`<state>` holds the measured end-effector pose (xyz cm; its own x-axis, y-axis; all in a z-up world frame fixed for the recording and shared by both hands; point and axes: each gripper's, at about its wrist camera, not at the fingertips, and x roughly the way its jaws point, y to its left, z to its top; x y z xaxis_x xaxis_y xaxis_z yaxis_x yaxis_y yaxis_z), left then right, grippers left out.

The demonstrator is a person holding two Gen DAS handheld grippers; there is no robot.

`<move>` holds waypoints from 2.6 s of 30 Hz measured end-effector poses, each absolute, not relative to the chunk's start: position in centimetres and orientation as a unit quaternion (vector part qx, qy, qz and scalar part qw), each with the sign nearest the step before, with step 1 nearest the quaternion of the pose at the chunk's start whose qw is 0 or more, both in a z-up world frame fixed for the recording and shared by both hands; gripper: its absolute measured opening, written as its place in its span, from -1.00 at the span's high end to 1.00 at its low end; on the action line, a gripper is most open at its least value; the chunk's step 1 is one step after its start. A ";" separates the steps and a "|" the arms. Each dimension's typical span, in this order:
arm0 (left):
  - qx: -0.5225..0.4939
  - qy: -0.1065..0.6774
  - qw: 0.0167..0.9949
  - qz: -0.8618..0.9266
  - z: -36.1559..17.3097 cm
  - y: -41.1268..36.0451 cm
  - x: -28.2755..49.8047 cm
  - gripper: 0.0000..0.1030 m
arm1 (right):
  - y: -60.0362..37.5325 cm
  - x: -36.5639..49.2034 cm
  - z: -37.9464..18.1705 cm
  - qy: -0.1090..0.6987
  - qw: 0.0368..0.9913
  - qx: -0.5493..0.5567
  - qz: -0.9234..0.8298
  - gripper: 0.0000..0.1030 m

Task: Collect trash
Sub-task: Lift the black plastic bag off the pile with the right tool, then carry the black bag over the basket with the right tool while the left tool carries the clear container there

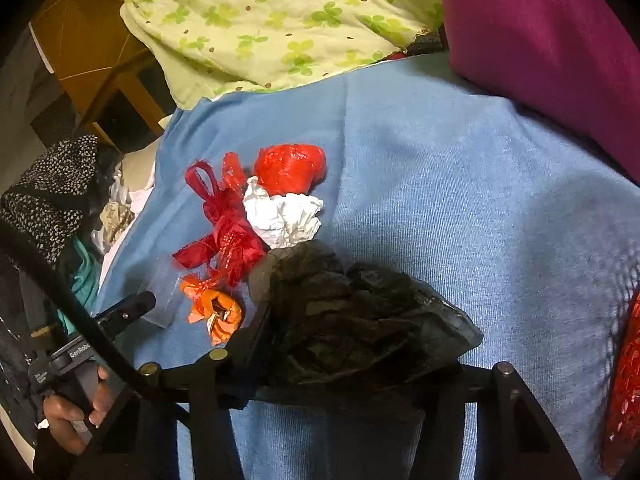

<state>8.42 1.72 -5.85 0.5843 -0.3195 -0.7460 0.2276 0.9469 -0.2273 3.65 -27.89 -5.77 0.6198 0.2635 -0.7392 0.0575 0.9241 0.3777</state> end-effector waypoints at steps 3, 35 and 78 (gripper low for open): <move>-0.044 0.424 0.890 -0.159 -5.8 1.2 8.2 -0.62 | -27.8 3.6 -5.9 0.432 0.881 0.184 0.058 -0.07; 0.052 0.333 0.939 -0.063 -0.6 -1.7 -1.8 -0.11 | -28.9 -1.6 -0.3 0.346 0.914 0.179 0.112 -0.02; 0.209 0.186 0.948 -0.149 11.9 -23.8 -12.4 -0.11 | -46.4 -14.9 5.9 0.184 0.947 0.254 0.065 -0.02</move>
